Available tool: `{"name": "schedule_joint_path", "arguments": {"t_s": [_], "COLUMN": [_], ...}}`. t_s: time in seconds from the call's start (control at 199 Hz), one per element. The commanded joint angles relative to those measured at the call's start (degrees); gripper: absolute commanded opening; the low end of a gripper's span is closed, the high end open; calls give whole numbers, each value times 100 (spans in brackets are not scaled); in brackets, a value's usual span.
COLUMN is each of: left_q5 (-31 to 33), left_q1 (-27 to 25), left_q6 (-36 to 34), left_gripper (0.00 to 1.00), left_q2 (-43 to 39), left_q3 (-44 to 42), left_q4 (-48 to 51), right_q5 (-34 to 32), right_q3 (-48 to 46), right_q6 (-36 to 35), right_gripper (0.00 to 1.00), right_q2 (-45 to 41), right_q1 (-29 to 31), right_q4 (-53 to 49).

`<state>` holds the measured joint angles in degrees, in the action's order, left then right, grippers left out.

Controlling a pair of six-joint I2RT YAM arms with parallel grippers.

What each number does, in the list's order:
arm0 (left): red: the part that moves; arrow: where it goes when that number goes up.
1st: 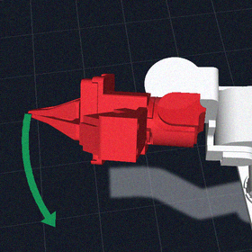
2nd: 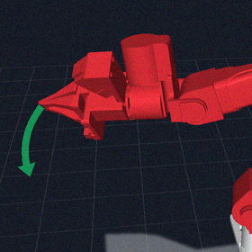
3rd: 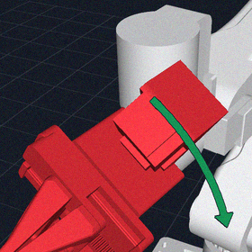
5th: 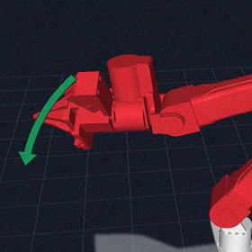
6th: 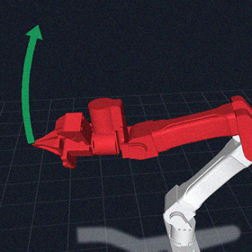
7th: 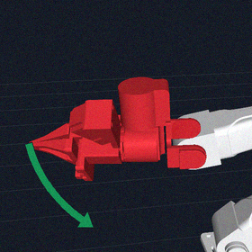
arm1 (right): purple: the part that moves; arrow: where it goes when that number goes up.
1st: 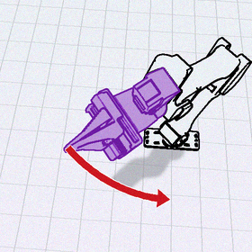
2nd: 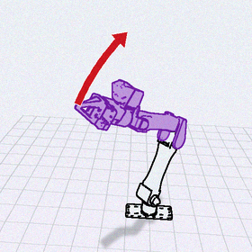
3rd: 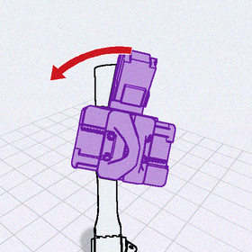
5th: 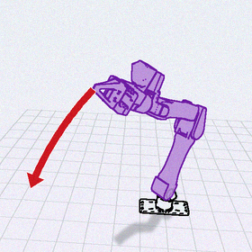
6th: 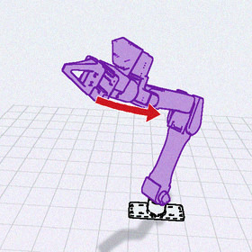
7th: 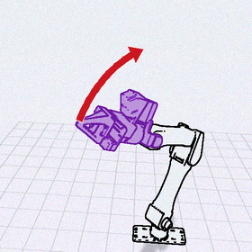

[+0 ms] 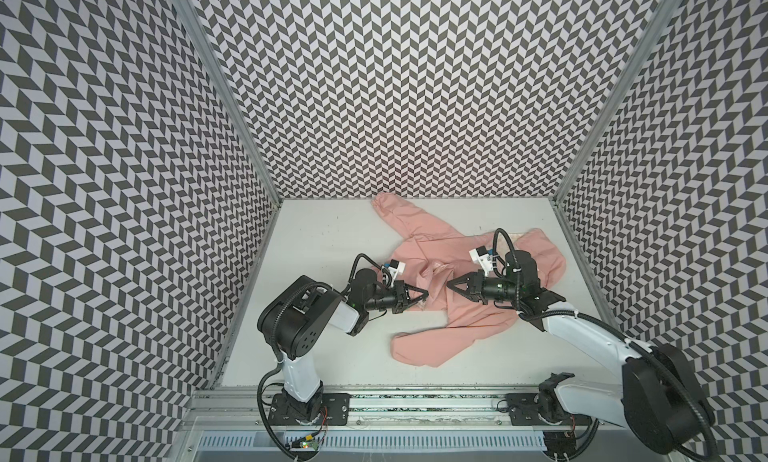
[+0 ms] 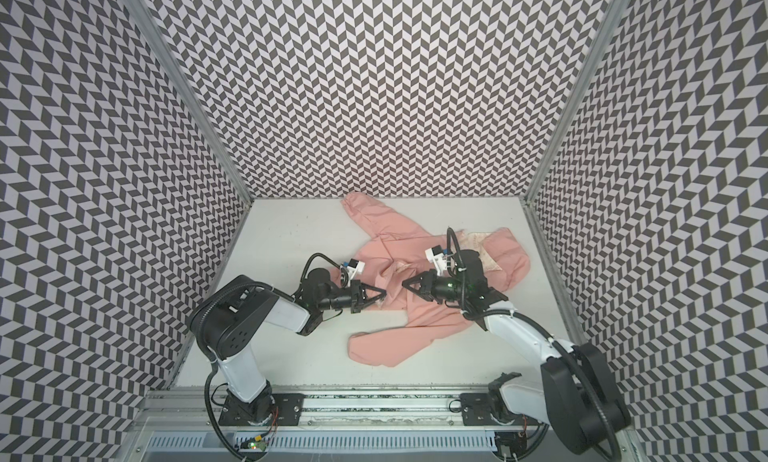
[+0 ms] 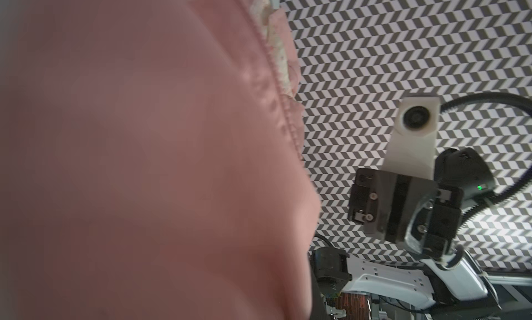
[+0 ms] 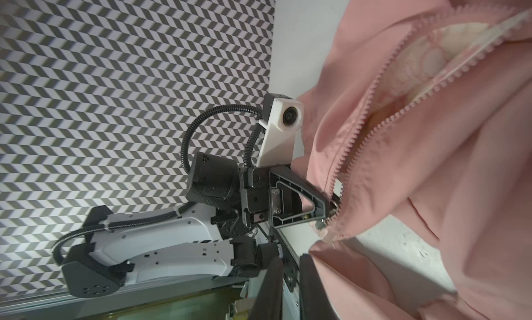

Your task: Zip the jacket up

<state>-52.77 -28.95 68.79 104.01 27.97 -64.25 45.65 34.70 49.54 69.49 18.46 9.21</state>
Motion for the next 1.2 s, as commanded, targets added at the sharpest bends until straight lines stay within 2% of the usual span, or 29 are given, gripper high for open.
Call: {"name": "schedule_joint_path", "arguments": {"t_s": [0.0,0.196,0.277,0.489,0.655,0.947,1.199], "left_q5": [521,870,1080,1557,1764,2301,2829], "left_q1": [-36,-23,-55,-93,-196,-750,-987], "left_q6": [-201,379,307,117,133,155,-28], "left_gripper": [0,0,0,26,36,37,35], "left_q2": [396,1273,1341,994,999,847,711], "left_q3": [-145,-512,-634,-987,-1074,-1103,-1330], "left_q4": [39,-1653,-1687,-1678,-1678,-1680,-1678], "right_q5": [-455,-425,-421,-368,-351,-307,-225], "right_q3": [60,-51,-34,83,112,117,125], "right_q6": [-869,-889,-923,-930,-940,-940,-859], "right_gripper": [14,14,14,14,14,14,14], "right_q2": [-105,-26,1,136,161,147,138], "right_q1": [-18,-18,-18,-18,-18,-18,-18], "right_q4": [-1056,-1028,-1066,-1052,-1060,-1035,-931]}}
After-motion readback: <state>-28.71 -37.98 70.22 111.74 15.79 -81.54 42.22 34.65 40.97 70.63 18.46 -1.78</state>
